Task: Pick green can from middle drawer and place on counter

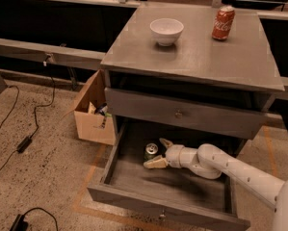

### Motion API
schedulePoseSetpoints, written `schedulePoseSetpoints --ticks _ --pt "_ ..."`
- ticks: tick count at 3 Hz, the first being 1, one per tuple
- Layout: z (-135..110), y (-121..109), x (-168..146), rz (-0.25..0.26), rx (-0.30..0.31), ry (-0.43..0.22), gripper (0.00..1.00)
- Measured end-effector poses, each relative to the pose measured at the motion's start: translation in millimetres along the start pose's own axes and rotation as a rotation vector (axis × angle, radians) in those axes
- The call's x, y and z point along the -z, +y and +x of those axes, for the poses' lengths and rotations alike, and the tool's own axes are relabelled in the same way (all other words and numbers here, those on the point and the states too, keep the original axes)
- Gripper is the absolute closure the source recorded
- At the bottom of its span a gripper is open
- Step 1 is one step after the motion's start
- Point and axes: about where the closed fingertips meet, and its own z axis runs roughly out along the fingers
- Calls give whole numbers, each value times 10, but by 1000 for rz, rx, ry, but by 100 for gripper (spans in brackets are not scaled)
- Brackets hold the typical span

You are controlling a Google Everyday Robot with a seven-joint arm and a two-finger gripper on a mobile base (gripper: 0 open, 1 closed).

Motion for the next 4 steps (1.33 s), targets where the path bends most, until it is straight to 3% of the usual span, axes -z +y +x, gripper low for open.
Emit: schedulePoseSetpoints --ticks 1,2,3,4 --pt "-55 114 -157 -39 6 -19 50" --pt "-133 173 -96 -37 10 -45 74" --pt "-446 227 307 25 -8 -72 96" --pt "-700 430 981 89 -50 -61 100"
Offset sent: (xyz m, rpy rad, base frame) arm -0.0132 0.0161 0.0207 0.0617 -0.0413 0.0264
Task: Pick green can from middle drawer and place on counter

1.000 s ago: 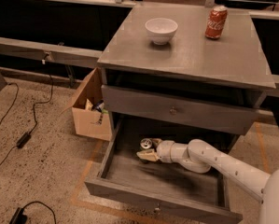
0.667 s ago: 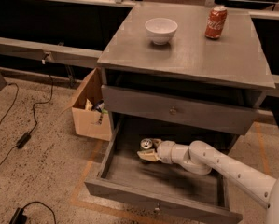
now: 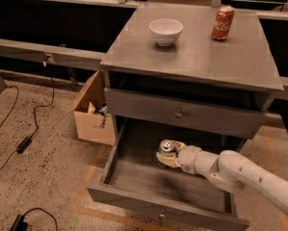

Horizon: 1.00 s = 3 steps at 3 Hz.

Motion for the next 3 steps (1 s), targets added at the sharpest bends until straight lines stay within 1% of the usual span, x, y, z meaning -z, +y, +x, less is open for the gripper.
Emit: schedulePoseSetpoints --ticks 1,2,3 --pt "-277 140 698 83 -40 1 100" --pt "-624 109 1206 140 -52 -45 100" --pt "-1182 -117 1805 177 -69 -69 100"
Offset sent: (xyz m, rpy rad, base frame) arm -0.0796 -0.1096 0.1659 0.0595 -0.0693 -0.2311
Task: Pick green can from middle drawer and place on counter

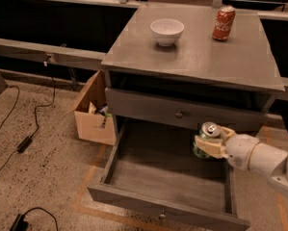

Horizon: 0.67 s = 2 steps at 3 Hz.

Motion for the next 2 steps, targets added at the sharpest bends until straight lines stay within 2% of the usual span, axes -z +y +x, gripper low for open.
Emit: schedulePoseSetpoints --ticks 1,2 --pt "-845 -478 635 3 7 -16 100" --pt "-1380 -730 954 -38 31 -35 100"
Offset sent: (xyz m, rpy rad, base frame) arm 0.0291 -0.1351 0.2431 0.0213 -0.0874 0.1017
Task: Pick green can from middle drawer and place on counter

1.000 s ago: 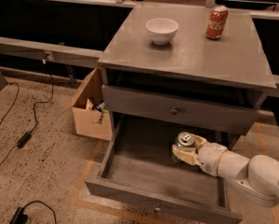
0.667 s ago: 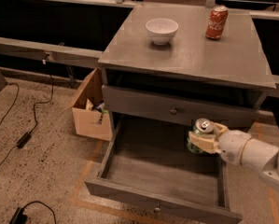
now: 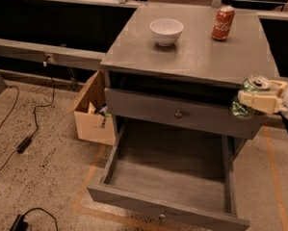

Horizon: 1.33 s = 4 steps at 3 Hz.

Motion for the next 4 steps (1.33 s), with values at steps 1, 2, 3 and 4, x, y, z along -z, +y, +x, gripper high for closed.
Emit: schedulePoseSetpoints --ticks 1,2,3,4 --pt "-288 -297 -20 -45 30 -7 100" --pt "-467 -747 -159 -39 59 27 100" --pt "-593 -1199 -290 -7 71 41 100" --pt "-808 -1559 -290 45 100 17 100"
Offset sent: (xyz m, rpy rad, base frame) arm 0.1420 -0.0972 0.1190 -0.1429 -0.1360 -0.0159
